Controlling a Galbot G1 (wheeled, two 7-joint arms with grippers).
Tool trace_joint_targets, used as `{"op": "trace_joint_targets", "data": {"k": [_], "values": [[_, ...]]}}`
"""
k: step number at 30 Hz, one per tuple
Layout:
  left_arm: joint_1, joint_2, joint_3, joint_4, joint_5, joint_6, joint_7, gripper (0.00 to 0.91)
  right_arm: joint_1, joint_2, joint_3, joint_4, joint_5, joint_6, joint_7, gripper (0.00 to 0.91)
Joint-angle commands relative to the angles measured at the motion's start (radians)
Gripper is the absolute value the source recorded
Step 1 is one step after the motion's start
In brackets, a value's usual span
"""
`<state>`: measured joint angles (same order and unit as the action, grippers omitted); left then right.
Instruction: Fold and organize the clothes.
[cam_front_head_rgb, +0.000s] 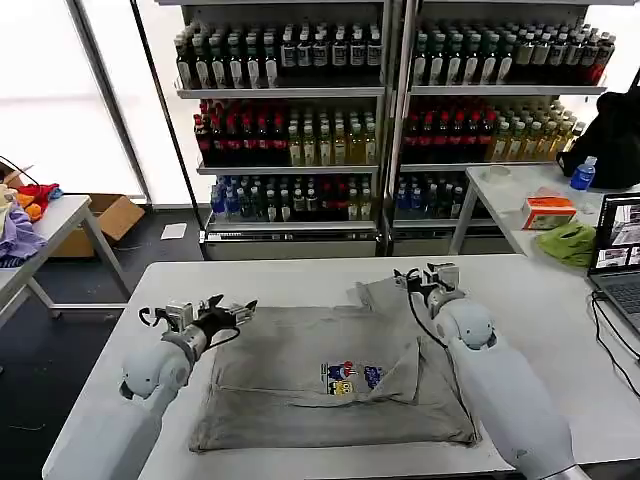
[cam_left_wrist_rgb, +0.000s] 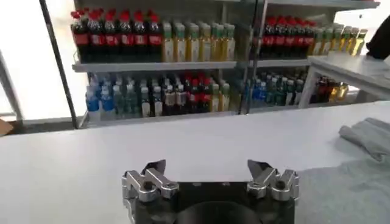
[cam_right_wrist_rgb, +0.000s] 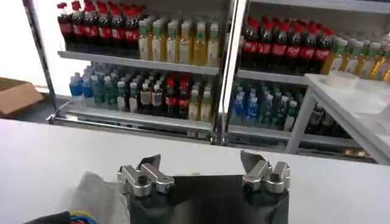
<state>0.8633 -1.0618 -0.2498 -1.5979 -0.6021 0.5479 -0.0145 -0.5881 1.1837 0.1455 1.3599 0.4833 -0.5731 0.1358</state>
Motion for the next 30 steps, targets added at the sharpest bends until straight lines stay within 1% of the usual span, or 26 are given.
{"op": "trace_joint_targets", "data": {"k": [1,9,14,23,25,26,27,28,29,30], "values": [[-0.069,-0.035,0.034,0.122,0.010,-0.002,0.004,0.907,0.038,0.029,-0.004,-0.107,-0.012,0.001,-0.005,0.907],[-0.071,-0.035,0.022,0.153,0.034,-0.005,0.004,0.907,0.044,0.059,-0.010,-0.160,-0.035,0.014,-0.021,0.907],[-0.069,-0.015,0.020,0.151,0.035,-0.001,0.004,0.907,0.052,0.073,-0.015,-0.191,-0.044,0.020,-0.031,0.907],[-0.068,-0.011,0.024,0.160,0.040,-0.002,0.003,0.907,0.057,0.096,-0.017,-0.228,-0.063,0.025,-0.037,0.907],[-0.066,-0.008,0.023,0.157,0.040,-0.001,0.004,0.846,0.050,0.098,-0.014,-0.227,-0.063,0.025,-0.037,0.907],[-0.064,-0.006,0.023,0.156,0.040,-0.001,0.004,0.766,0.046,0.098,-0.015,-0.225,-0.064,0.025,-0.039,0.907],[-0.062,-0.004,0.022,0.154,0.041,-0.001,0.005,0.715,0.043,0.099,-0.015,-0.225,-0.065,0.025,-0.040,0.907],[-0.059,-0.002,0.022,0.154,0.041,-0.001,0.005,0.584,0.039,0.100,-0.015,-0.225,-0.066,0.026,-0.040,0.907],[-0.055,0.000,0.023,0.154,0.042,-0.001,0.006,0.534,0.036,0.100,-0.015,-0.226,-0.069,0.026,-0.041,0.907],[-0.051,0.000,0.025,0.156,0.046,-0.001,0.008,0.312,0.032,0.100,-0.015,-0.225,-0.071,0.027,-0.041,0.907]]}}
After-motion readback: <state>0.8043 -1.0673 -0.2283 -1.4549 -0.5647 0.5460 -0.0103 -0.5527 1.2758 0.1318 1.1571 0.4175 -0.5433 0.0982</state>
